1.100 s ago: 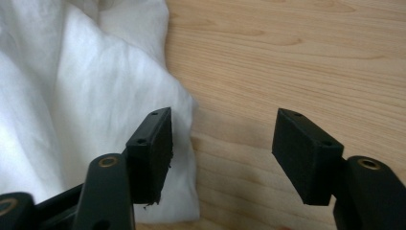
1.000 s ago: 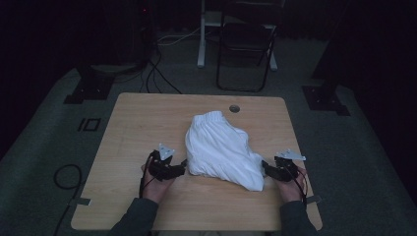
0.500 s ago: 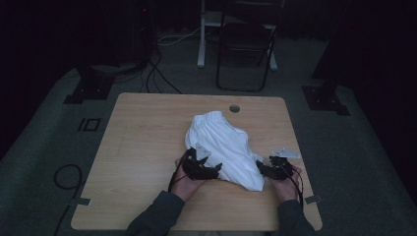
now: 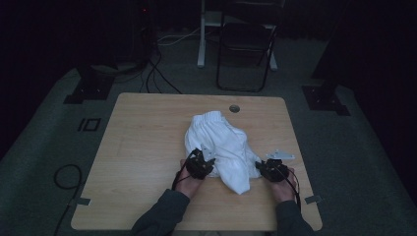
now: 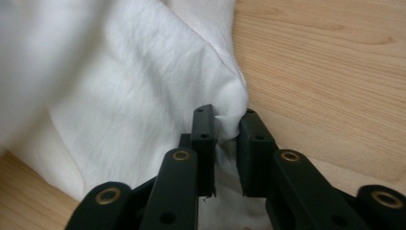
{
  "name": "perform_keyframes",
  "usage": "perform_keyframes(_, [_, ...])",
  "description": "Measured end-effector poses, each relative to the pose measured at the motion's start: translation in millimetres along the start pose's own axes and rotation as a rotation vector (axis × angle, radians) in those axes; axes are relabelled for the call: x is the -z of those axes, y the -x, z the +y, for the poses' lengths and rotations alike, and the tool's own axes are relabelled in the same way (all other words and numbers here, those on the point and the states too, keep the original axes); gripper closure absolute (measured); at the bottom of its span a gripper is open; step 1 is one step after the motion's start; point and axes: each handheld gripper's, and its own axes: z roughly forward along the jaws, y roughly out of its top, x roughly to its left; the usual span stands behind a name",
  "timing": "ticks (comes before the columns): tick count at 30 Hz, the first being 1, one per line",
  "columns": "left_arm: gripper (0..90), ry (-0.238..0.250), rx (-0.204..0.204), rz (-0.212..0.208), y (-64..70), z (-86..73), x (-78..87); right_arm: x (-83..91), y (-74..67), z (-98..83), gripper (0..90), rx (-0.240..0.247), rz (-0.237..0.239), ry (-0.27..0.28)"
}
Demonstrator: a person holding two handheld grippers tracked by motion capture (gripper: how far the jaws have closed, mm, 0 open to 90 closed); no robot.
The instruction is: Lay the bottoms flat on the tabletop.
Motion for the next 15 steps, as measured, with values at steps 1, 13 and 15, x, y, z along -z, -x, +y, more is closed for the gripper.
perform_keyframes(1, [81.3,0.011,0.005,0.019,-6.8,-1.5,6.2,0.1,0.0,-0.1,80.4,0.0,-0.003,0.0])
perform_keyframes(13, [79.9,-0.005,0.278,0.234,-116.2,-71.4,69.0,1.2,3.0,-2.6,83.9,-0.01,-0.023,0.001])
perform_keyframes(15, [76.3,-0.036,0.315,0.262,-127.9,-87.8,75.2,1.2,3.1,-2.6,83.9,-0.011,-0.023,0.002])
